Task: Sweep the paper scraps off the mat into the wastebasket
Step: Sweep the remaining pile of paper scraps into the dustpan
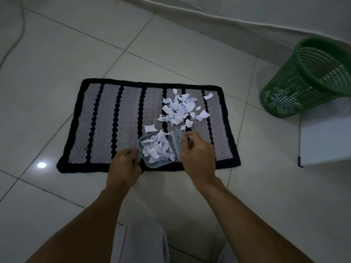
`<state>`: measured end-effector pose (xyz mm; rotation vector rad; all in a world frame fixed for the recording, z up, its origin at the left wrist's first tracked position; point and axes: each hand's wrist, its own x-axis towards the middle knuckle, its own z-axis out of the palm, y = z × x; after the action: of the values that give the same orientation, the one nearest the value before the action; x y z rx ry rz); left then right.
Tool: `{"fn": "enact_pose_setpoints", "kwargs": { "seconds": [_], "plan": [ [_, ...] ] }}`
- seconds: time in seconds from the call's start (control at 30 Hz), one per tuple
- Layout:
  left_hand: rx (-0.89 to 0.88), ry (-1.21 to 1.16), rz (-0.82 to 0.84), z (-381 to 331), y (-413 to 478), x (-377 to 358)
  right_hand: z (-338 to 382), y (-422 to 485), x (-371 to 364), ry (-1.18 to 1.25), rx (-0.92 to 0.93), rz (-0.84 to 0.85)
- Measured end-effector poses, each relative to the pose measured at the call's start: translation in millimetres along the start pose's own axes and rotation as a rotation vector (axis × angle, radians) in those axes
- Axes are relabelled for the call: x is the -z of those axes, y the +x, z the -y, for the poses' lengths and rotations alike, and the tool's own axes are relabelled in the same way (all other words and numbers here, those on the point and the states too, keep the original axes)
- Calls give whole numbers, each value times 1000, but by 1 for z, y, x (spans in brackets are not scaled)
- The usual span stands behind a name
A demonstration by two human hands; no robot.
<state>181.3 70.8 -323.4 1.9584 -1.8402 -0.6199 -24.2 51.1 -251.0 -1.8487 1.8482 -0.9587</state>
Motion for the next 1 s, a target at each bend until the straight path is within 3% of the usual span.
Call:
{"fn": "enact_pose_setpoints", "kwargs": {
  "seconds": [0.1, 0.17, 0.4, 0.57, 0.7, 0.8, 0.9, 1.0],
  "plan": [
    [-19, -17, -72, -1, -6, 6, -5, 27, 7, 2, 37, -85],
    [-8, -29, -108, -2, -14, 9, -8, 48, 4, -3, 96, -46],
    [212, 45, -179, -2, -35, 4, 2, 95, -34, 56, 284, 329],
    [238, 16, -189, -4, -36, 1, 0, 105, -35, -99, 481, 748],
    [202, -16, -185, 3, -33, 4, -13, 109, -1, -164, 601, 874],
    [137, -39, -180, 9, -28, 7, -24, 100, 24, -141, 586, 740],
    [37, -27, -153, 16, -16, 11, -26, 81, 40, -69, 416, 400],
    [-34, 11, -64, 30, 0, 15, -24, 51, 32, -147, 219, 252]
  ]
}}
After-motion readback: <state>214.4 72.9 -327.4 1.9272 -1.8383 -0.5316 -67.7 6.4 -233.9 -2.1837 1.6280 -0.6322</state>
